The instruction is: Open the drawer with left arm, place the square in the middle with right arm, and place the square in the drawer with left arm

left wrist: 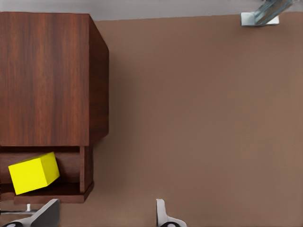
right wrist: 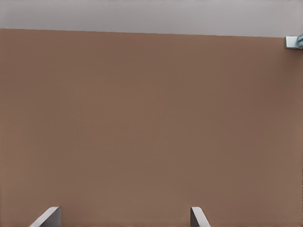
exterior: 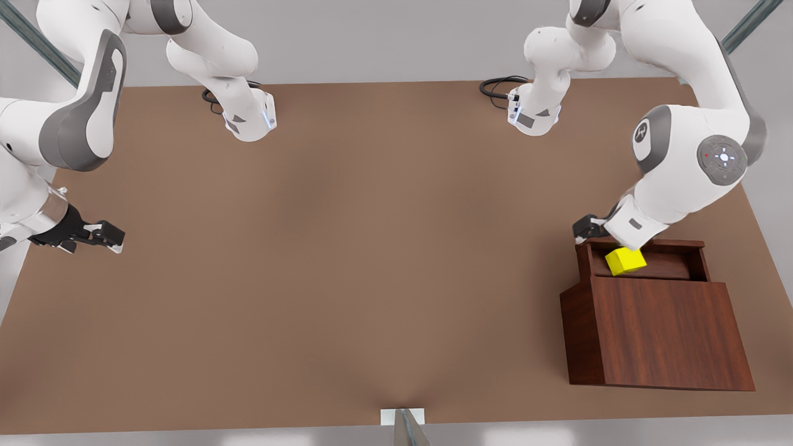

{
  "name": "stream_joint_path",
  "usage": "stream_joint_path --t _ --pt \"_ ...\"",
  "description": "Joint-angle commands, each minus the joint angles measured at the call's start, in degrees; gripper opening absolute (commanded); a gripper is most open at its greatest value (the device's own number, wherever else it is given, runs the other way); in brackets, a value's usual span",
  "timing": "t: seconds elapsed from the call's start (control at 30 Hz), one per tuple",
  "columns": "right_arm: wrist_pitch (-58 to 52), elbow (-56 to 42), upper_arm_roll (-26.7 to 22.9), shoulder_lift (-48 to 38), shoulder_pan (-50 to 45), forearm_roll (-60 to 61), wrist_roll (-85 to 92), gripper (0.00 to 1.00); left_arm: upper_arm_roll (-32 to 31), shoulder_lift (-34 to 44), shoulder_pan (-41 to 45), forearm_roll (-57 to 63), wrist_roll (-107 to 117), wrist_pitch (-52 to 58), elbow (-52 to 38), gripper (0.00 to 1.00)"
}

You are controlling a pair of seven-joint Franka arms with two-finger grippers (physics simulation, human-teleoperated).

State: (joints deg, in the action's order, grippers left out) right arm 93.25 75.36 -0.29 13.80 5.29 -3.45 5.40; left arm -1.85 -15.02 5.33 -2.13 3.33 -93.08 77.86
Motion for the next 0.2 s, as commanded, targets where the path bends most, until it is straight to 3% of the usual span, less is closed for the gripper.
stream_joint_path --t 0.0,0.07,0.17 --pt "0.0 0.0 0.0 0.0 0.0 0.0 0.0 1.00 -1.1 0.2 -1.0 4.7 0.0 0.0 0.5 1.00" --pt "0.0 0.0 0.0 0.0 0.0 -0.1 0.0 1.00 -1.5 2.5 -1.6 6.5 -0.1 -5.8 6.0 1.00" --pt "0.0 0.0 0.0 0.0 0.0 -0.1 0.0 1.00 -1.5 2.6 -1.6 6.6 0.0 -6.2 6.8 1.00"
